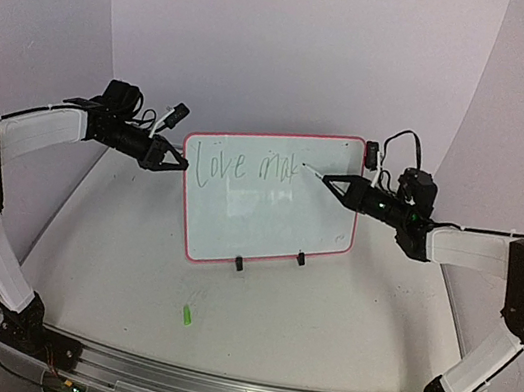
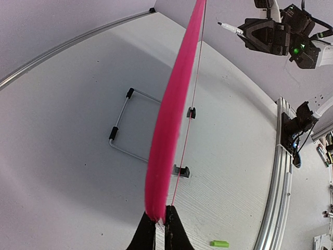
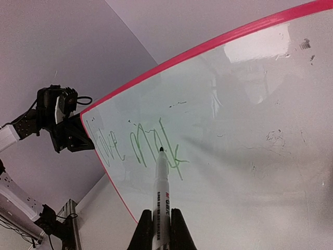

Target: Write a sentence on the whiteboard

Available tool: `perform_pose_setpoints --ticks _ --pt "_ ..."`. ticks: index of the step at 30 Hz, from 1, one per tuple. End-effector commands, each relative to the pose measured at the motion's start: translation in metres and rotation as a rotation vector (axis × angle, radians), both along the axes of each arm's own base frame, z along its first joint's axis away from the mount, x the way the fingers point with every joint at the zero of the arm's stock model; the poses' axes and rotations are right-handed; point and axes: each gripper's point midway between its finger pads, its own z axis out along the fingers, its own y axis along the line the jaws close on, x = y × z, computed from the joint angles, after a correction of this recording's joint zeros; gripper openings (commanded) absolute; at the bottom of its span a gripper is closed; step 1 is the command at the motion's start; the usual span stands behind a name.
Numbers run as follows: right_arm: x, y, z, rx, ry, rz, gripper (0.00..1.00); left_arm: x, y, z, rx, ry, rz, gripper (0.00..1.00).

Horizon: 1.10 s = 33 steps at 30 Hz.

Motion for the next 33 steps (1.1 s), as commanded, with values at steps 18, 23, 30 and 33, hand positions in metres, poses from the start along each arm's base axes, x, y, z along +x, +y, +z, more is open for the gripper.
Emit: perform_pose_setpoints --ticks 18,23,30,33 --pt "0.025 -0.017 -0.012 -0.003 0.011 -0.105 0.00 -0.005 -0.005 -0.008 0.059 -0.001 -0.010 0.00" --pt "0.026 -0.021 -0.004 0.009 -0.007 -0.112 0.00 -0.006 -0.005 -0.008 0.059 -0.001 -0.011 0.00" --pt "0.030 -0.015 0.012 0.041 -0.040 -0.079 0.00 -0.006 -0.005 -0.009 0.061 -0.001 -0.012 0.00" --pt "0.032 -0.011 0.011 0.045 -0.035 -0.058 0.00 -0.006 -0.005 -0.008 0.061 -0.001 -0.011 0.00"
